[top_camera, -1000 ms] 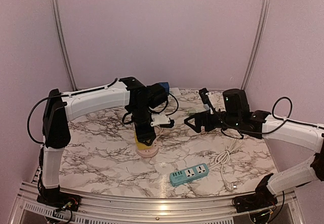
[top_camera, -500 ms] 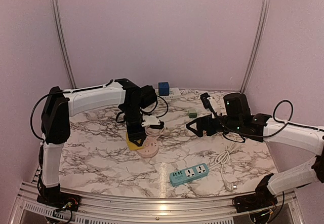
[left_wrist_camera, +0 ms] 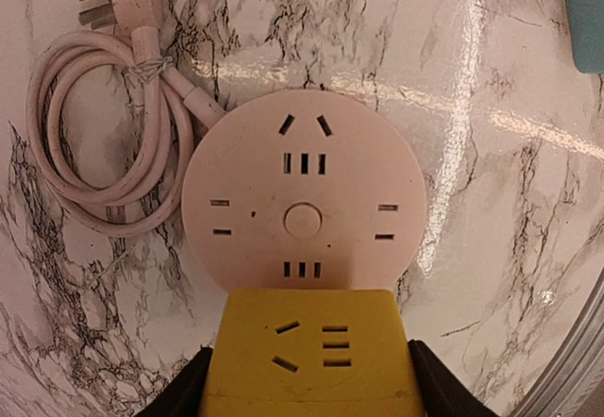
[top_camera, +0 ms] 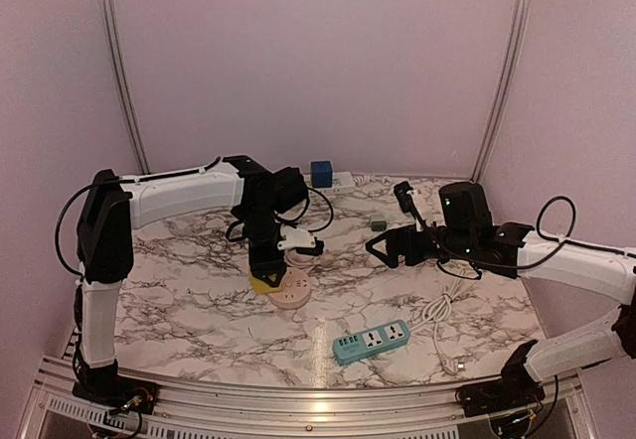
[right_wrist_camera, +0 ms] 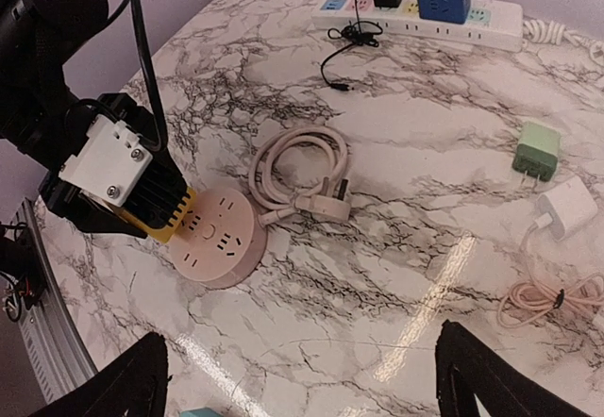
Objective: Insert the plug
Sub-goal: Insert the plug into the socket slot.
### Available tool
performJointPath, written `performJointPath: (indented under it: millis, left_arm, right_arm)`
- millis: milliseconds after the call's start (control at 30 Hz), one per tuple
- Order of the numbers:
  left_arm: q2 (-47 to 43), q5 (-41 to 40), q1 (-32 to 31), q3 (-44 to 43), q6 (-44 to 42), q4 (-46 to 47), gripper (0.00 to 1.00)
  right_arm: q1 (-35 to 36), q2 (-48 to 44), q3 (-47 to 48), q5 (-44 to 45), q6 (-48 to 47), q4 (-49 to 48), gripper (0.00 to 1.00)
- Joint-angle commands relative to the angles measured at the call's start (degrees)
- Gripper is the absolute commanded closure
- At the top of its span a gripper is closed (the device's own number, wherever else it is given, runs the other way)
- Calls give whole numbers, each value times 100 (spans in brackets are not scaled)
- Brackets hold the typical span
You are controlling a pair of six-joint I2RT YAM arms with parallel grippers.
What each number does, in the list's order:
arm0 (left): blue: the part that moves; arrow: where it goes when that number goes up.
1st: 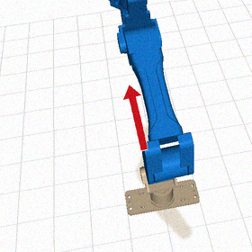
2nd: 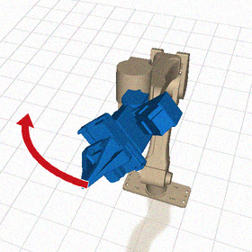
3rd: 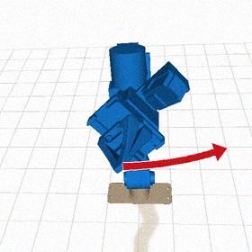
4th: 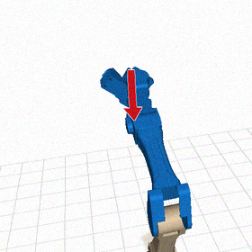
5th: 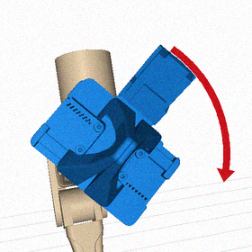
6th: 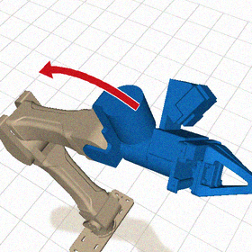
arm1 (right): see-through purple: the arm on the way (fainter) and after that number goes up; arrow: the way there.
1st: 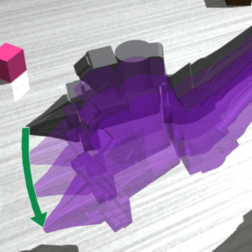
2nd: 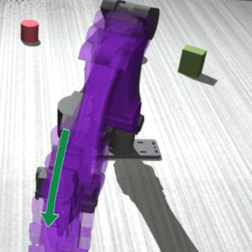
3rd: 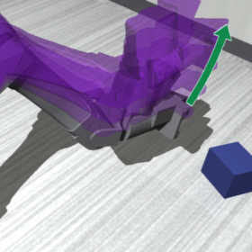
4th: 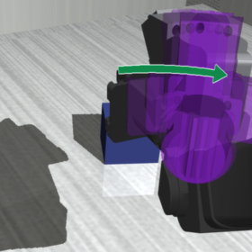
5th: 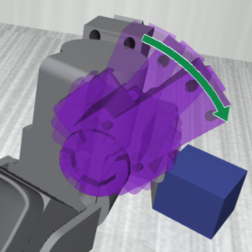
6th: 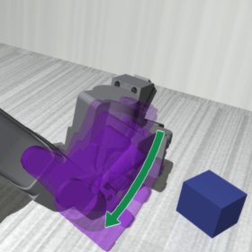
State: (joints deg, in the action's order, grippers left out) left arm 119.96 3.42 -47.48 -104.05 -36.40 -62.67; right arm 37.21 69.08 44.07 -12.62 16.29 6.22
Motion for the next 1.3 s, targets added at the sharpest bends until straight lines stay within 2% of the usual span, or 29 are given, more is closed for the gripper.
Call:
performJointPath:
  millis: [0,567,967,1267]
  left_arm:
    - [-175,-162,-30,-199,-235,80,79]
    - [-18,-60,-191,-259,-341,81,80]
    - [176,-496,-195,-160,-263,90,81]
    - [219,-465,-197,-134,-245,106,81]
  right_arm:
    - [-30,-35,26,-47,66,-57,7]
    - [-30,42,-41,-104,113,-208,7]
    - [-27,1,-126,-135,129,-252,7]
    - [-25,18,-139,-143,142,-305,7]
